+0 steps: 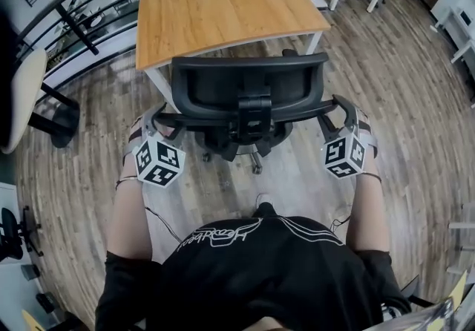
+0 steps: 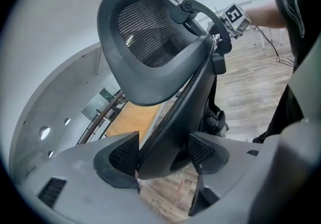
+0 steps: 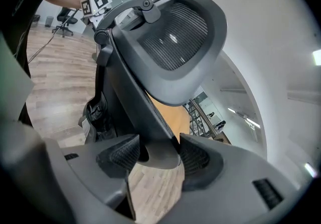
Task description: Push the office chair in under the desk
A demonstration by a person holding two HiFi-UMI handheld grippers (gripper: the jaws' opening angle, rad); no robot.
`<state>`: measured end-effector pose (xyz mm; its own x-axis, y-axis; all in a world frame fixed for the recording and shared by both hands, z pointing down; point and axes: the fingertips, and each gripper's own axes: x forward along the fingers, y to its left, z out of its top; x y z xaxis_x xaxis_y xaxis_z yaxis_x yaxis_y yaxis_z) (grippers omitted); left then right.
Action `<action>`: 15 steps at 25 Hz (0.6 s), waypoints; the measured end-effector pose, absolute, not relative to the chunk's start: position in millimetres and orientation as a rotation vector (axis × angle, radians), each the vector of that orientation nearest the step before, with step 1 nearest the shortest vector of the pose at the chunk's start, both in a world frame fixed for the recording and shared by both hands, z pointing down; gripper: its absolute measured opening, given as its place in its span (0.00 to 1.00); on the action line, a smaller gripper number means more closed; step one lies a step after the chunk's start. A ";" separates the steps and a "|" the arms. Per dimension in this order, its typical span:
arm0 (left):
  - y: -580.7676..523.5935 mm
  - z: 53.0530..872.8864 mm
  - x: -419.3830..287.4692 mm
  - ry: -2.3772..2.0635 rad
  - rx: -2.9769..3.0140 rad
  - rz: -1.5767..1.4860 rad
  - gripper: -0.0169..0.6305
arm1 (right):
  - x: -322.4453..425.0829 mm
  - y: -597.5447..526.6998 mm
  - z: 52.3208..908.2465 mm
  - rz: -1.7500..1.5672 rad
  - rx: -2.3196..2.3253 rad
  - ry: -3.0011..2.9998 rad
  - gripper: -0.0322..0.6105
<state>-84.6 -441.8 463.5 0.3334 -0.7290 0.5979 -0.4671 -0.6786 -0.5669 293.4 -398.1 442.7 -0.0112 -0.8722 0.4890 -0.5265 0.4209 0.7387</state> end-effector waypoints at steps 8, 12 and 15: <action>-438.6 471.6 -86.9 1.151 -2.277 -1.298 0.46 | 293.1 -411.8 450.2 -0.473 1.188 -1.741 0.46; -438.1 475.2 -88.1 1.197 -2.258 -1.294 0.46 | 292.5 -419.9 453.8 -0.498 1.178 -1.753 0.46; -438.9 481.4 -88.9 1.231 -2.239 -1.306 0.46 | 292.4 -427.5 460.6 -0.513 1.167 -1.764 0.46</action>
